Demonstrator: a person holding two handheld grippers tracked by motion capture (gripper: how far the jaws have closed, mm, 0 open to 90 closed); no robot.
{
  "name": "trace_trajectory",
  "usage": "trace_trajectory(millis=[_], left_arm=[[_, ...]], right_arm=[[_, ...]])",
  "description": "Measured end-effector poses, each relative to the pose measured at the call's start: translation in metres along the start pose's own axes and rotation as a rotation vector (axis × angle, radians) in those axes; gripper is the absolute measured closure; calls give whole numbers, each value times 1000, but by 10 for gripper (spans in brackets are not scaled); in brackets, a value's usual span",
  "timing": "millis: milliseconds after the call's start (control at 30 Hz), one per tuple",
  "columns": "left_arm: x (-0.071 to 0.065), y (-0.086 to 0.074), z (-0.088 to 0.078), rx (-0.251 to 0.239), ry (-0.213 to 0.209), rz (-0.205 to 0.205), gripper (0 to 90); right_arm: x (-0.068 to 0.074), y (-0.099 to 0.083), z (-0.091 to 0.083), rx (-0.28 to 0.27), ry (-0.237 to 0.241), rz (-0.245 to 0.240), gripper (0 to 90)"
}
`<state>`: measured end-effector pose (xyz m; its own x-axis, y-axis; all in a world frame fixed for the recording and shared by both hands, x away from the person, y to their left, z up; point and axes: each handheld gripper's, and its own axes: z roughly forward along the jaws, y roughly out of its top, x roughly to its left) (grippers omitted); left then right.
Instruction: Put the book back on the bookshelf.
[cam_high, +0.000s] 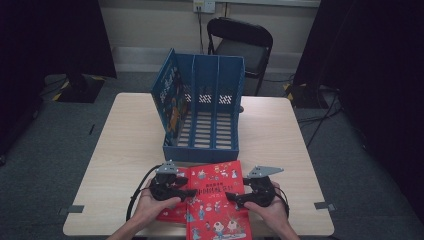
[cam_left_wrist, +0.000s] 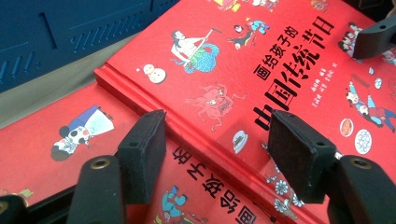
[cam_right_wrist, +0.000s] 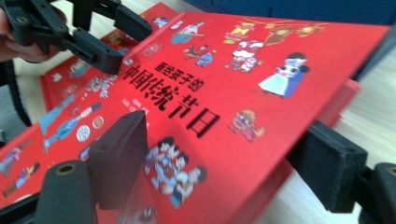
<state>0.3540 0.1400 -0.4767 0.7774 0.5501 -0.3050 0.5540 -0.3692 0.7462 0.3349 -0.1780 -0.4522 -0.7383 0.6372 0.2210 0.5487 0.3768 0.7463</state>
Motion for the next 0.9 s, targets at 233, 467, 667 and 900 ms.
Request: trace_trajectory(millis=[233, 467, 667, 900], left_arm=[[4, 0, 0, -6, -8, -2, 419], [4, 1, 0, -10, -12, -31, 399], [2, 1, 1, -16, -17, -65, 321], [1, 2, 3, -29, -27, -82, 278]], right_arm=[[-11, 14, 17, 59, 57, 4, 149], [-11, 14, 18, 70, 53, -16, 152], [-10, 12, 16, 68, 44, -35, 159], [-6, 8, 9, 22, 31, -73, 165]])
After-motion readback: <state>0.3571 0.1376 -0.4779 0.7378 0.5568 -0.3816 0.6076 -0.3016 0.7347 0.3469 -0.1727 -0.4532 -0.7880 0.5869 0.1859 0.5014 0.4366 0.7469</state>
